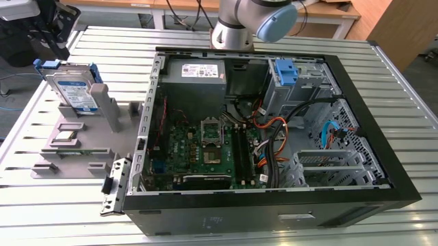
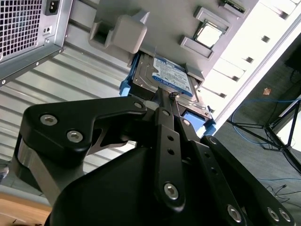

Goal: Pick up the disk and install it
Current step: 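Reach for the disk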

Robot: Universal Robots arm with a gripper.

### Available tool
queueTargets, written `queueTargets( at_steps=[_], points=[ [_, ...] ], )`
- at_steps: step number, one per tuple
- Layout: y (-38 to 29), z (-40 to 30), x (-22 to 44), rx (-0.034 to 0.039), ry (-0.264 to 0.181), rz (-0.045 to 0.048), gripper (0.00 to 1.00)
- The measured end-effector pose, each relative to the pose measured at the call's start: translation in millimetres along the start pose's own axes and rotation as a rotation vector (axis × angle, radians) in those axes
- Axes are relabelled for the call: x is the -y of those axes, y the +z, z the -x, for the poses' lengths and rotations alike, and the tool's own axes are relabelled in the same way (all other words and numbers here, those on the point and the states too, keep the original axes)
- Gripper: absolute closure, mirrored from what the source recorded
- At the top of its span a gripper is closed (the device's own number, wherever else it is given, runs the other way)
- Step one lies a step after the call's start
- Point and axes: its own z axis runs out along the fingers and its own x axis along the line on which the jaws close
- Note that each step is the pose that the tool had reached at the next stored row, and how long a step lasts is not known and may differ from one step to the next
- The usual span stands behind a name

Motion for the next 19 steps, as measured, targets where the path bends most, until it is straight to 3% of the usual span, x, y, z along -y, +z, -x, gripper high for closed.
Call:
queueTargets(
  at_steps=[7, 19],
  points=[
    [1.9, -10.8, -4.8, 0.0000, 0.003, 0.0000, 0.89],
    [10.5, -18.8, -8.2, 0.0001, 0.006, 0.0032, 0.89]
  ],
)
